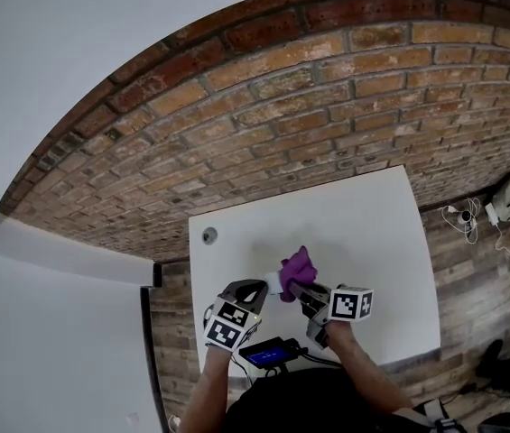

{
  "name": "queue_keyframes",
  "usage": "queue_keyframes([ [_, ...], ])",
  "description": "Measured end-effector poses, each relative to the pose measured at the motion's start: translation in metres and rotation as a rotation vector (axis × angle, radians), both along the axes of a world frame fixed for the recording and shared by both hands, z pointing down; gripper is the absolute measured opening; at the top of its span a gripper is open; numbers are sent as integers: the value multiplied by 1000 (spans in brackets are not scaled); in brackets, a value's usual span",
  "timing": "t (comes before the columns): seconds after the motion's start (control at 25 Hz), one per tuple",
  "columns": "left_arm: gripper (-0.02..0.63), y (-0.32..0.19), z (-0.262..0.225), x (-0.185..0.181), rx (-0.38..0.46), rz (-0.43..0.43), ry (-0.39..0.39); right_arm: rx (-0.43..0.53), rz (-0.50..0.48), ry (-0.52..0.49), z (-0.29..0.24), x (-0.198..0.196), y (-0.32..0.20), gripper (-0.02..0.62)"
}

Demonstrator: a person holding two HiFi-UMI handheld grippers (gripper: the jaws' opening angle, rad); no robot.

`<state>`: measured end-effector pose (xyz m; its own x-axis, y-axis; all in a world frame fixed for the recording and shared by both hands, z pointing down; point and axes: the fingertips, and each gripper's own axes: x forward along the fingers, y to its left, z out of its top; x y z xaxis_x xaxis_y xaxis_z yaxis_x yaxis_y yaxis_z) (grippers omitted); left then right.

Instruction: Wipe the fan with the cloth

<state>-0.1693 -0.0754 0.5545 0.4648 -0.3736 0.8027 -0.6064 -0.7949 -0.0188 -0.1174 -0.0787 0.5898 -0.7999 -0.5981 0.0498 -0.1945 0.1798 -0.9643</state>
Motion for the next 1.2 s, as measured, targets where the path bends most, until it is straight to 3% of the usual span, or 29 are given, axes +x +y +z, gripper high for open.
queue_keyframes([
  [0.12,5,1,1,0,1,-1,-4,-118,-101,166,56,-5,15,48],
  [0.2,5,1,1,1,-1,3,-8,-174,-104,210,72,0,19,48],
  [0.28,5,1,1,1,-3,2,-8,-188,-44,175,65,12,12,48],
  [0.36,5,0,1,1,-3,1,-7,-137,5,90,40,19,-3,48],
  [0.48,5,-1,0,2,-2,-1,-5,-88,-18,-44,11,6,-17,48],
  [0.64,3,0,0,2,-7,3,-8,-207,-29,-84,41,-7,-18,48],
  [0.88,3,0,0,3,-8,-8,4,-293,-113,216,110,-9,-4,48],
  [1.04,3,0,0,3,-11,-14,10,-289,-112,348,114,11,-10,48],
  [1.12,3,1,0,4,-11,-13,14,-247,-30,376,98,33,-22,48],
  [1.2,3,0,0,5,-1,-12,29,-189,21,318,70,41,-34,48],
])
